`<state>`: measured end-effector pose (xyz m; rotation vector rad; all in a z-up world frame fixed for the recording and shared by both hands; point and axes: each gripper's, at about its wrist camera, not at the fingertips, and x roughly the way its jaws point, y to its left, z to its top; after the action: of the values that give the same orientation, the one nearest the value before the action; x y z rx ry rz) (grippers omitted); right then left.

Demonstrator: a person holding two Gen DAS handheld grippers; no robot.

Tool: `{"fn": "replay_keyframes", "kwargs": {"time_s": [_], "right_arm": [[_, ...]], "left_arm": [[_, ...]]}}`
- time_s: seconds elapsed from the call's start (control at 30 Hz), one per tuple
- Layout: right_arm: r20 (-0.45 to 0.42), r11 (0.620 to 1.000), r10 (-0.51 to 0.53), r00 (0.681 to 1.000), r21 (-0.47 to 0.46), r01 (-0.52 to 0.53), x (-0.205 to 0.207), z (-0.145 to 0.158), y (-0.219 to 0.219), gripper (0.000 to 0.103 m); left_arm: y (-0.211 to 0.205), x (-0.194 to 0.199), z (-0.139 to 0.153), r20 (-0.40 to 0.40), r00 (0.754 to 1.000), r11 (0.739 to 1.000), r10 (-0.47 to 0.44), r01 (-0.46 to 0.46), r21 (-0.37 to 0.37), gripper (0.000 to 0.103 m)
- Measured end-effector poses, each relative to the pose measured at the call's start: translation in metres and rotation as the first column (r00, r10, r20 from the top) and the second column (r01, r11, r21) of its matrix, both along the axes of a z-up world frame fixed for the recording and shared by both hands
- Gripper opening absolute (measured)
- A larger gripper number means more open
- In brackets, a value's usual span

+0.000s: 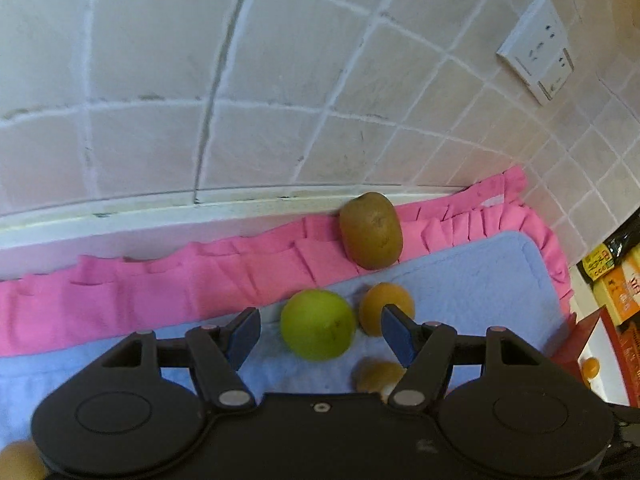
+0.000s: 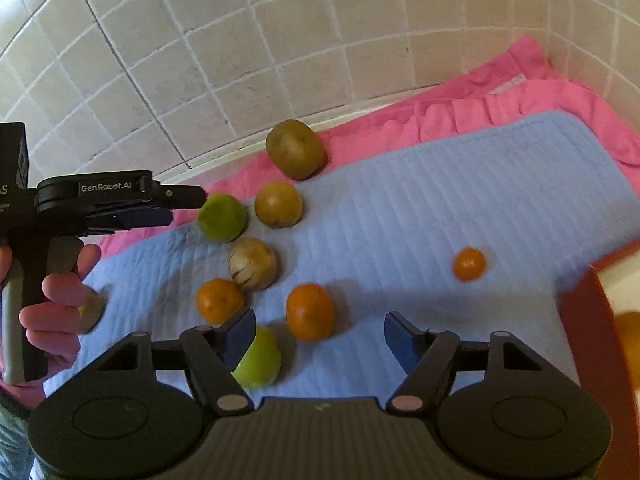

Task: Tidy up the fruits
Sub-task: 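Grasp a green apple with the left tool while the right tool grasps an orange, then carry the green apple and orange into the white box with both tools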

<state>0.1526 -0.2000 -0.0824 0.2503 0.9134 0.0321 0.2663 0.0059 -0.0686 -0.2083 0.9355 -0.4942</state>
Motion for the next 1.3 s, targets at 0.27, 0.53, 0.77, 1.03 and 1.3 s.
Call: {"fn": "replay_keyframes", "kwargs": {"time_s": [0.27,0.53,0.77,1.03,1.3], "right_arm": [[-0.083,0.998,0.031,0.996,0.056,-0.026,0.034,-0.031,-0.002,0.054],[-0.070,0.992,0.037,0.997,0.123,-0.028,0.033,-0.029,-0.010,0.036],[0.005,0.991,0.011,1.000,0.134,-0.011,0.012,0.005,-0.019,0.036],[0.129,0.981,-0.086,0.988,0.184,0.062,-0.049,0.060,-0.054,0.036],[0.207,0.959,-0.266,0.941,0.157,0.237,-0.139,0.097,-0.122,0.036]], "left_arm": [[-0.023,0.012,-0.027,-0.036,0.999,0.999,0.009,-0.008,0.032,0.060],[-0.026,0.006,-0.023,-0.011,1.000,0.998,0.007,-0.006,0.061,0.060],[-0.036,-0.017,0.014,0.063,0.998,0.998,-0.026,0.023,0.051,0.060],[-0.088,-0.073,0.091,0.224,0.963,0.988,-0.152,0.147,0.037,0.060],[-0.174,-0.134,0.125,0.310,0.885,0.933,-0.347,0.359,0.020,0.060]]}}
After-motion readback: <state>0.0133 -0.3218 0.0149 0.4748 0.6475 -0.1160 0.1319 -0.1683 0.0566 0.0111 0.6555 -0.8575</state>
